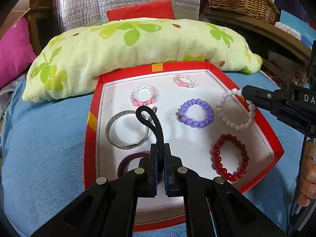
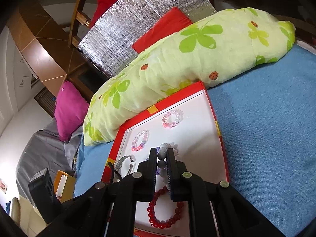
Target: Organize jewelry
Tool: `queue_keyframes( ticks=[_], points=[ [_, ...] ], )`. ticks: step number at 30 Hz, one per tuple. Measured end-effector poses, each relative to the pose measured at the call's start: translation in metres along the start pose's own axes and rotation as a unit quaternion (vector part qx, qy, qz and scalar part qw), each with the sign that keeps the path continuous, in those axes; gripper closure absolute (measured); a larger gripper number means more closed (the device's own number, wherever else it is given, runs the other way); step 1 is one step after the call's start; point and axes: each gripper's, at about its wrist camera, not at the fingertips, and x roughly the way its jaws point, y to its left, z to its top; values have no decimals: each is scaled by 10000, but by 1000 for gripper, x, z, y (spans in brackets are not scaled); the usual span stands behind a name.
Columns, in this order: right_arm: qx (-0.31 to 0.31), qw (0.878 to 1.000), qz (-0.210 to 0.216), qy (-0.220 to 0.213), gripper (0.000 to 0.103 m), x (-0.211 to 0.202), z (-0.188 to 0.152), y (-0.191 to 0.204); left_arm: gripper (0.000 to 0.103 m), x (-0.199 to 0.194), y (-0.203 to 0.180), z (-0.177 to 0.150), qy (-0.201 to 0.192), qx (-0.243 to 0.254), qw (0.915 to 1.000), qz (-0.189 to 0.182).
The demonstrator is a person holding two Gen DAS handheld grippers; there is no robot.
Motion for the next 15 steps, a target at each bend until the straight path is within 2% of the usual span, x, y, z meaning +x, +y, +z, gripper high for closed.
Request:
queue_keyframes(
  ticks=[7, 9, 10, 11, 15],
  points=[
    [12, 9995, -308, 22, 91, 3, 0, -5, 95, 7, -3, -3, 126, 21, 9999, -19],
    [52, 9992, -391, 24, 89, 3, 0, -7, 81, 6, -3, -4, 141, 18, 9998, -130],
    [64, 9990, -444, 19, 89, 3, 0, -7, 67, 6, -4, -4, 138, 14, 9998, -159],
    [78, 9987, -510, 37, 89, 3, 1, -8, 57, 4, -6, -5, 93, 29, 9999, -130],
    [93, 9982, -591, -16, 88, -4, 3, -8, 53, -7, -9, -3, -97, 90, 9998, -129]
  ],
)
